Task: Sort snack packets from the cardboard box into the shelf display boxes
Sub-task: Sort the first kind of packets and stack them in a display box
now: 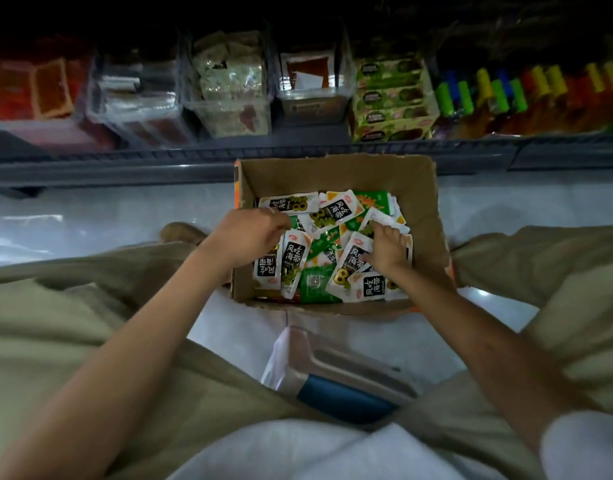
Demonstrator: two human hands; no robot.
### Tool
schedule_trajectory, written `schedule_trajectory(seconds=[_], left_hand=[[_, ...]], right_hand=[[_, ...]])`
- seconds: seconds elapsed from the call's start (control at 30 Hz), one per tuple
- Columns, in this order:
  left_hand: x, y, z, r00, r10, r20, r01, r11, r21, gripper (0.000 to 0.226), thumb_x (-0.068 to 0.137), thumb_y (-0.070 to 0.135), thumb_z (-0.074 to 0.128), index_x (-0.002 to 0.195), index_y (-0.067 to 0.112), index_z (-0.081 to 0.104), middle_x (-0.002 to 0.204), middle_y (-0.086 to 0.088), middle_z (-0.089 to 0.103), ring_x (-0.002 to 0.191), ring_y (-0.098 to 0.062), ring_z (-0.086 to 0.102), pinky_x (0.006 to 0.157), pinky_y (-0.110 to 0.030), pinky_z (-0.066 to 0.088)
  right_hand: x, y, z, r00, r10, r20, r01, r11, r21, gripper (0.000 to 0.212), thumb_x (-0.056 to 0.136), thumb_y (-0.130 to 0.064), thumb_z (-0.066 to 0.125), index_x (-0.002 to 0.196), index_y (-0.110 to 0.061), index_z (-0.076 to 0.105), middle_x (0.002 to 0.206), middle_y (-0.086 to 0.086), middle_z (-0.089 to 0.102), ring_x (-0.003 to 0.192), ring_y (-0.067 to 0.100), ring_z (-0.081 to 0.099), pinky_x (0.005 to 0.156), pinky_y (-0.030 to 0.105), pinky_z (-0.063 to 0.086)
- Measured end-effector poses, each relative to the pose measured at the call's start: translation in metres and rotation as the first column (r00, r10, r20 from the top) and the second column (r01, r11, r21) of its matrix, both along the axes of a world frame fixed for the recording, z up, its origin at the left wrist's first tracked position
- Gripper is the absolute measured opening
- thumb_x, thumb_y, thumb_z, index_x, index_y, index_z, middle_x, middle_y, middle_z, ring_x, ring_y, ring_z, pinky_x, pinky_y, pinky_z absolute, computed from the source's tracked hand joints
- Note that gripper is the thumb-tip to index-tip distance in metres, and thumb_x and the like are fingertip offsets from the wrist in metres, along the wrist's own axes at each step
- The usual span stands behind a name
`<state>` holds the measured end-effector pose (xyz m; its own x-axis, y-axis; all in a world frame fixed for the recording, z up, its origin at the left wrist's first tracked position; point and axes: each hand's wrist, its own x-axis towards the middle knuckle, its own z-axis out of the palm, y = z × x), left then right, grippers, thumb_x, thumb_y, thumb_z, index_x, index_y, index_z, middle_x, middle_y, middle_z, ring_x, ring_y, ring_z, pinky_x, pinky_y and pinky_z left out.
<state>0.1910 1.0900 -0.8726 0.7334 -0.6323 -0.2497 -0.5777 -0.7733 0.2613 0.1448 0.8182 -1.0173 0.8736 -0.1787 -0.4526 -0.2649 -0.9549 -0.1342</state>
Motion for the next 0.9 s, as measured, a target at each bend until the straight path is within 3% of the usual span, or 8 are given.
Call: schedule_trajectory(seconds=[0.13,0.3,0.4,0.47,0.67,0.77,0.83,0.9], left_hand=[[-0.003,0.0,-0.009,0.998,-0.007,-0.056,0.008,1.0,0.027,0.028,0.098,0.021,0.044,0.121,0.019,0.059,0.116,-0.004,0.064,0.101,-0.02,0.06,0.078,-0.03,0.045],[-0.006,-0.006,-0.015,0.987,0.073,-0.144,-0.073,0.997,0.006,0.035,0.095,0.02,0.051,0.131,0.017,0.052,0.132,-0.006,0.054,0.106,-0.021,0.057,0.082,-0.03,0.044],[-0.011,-0.013,-0.019,0.955,0.136,-0.263,-0.162,0.983,-0.08,0.057,0.092,0.023,0.059,0.143,0.015,0.034,0.146,-0.009,0.038,0.119,-0.026,0.052,0.094,-0.035,0.045],[-0.013,-0.019,-0.02,0.904,0.21,-0.373,-0.289,0.942,-0.169,0.074,0.089,0.023,0.064,0.148,0.015,0.019,0.148,-0.012,0.034,0.121,-0.027,0.052,0.098,-0.04,0.046],[-0.016,-0.03,-0.015,0.857,0.275,-0.435,-0.455,0.801,-0.389,0.076,0.092,0.001,0.054,0.149,0.02,0.007,0.137,-0.011,0.047,0.105,-0.026,0.06,0.083,-0.042,0.052],[-0.017,-0.028,-0.015,0.858,0.273,-0.435,-0.458,0.789,-0.409,0.083,0.092,-0.001,0.053,0.15,0.029,0.002,0.139,-0.006,0.046,0.1,-0.021,0.061,0.078,-0.04,0.054],[-0.017,-0.025,-0.017,0.862,0.279,-0.424,-0.456,0.791,-0.407,0.081,0.092,-0.001,0.053,0.148,0.035,0.006,0.137,-0.006,0.049,0.095,-0.023,0.064,0.075,-0.046,0.056],[-0.017,-0.022,-0.018,0.863,0.295,-0.41,-0.462,0.79,-0.405,0.07,0.092,-0.001,0.052,0.144,0.033,0.019,0.133,-0.007,0.051,0.093,-0.024,0.065,0.073,-0.048,0.056]], right_hand=[[-0.002,0.004,-0.002,0.99,0.063,0.128,-0.06,0.998,-0.028,0.04,0.087,-0.032,0.063,0.124,-0.017,0.058,0.126,0.008,0.055,0.121,0.029,0.04,0.099,0.037,0.023],[0.029,0.011,0.034,0.954,0.089,0.285,-0.167,0.95,0.264,0.031,0.085,-0.012,0.065,0.116,-0.009,0.063,0.106,0.012,0.066,0.11,0.032,0.054,0.103,0.036,0.027],[0.05,0.026,0.071,0.994,0.034,0.103,-0.09,0.79,0.607,0.036,0.086,-0.009,0.066,0.121,-0.002,0.058,0.116,0.011,0.063,0.11,0.03,0.057,0.093,0.039,0.045],[0.057,0.037,0.095,0.999,0.018,0.048,-0.049,0.634,0.772,0.021,0.085,-0.007,0.067,0.105,-0.007,0.062,0.101,-0.001,0.064,0.099,0.019,0.06,0.083,0.031,0.051],[0.06,0.047,0.123,0.99,-0.139,-0.021,0.068,0.343,0.937,0.011,0.086,-0.006,0.065,0.085,-0.015,0.06,0.08,-0.004,0.064,0.067,-0.004,0.062,0.067,0.013,0.05],[0.05,0.025,0.098,0.996,-0.079,-0.043,0.079,0.542,0.837,0.015,0.087,-0.023,0.066,0.092,-0.009,0.061,0.086,-0.001,0.066,0.078,0.01,0.066,0.077,0.025,0.052],[0.037,0.003,0.069,0.991,0.113,-0.076,-0.055,0.844,0.533,0.022,0.085,-0.026,0.069,0.099,-0.011,0.061,0.097,0.003,0.064,0.097,0.023,0.063,0.079,0.032,0.047],[0.017,-0.02,0.042,0.966,0.199,-0.164,-0.178,0.975,0.135,0.043,0.084,-0.02,0.068,0.123,-0.015,0.052,0.124,0.009,0.052,0.118,0.029,0.05,0.087,0.035,0.043]])
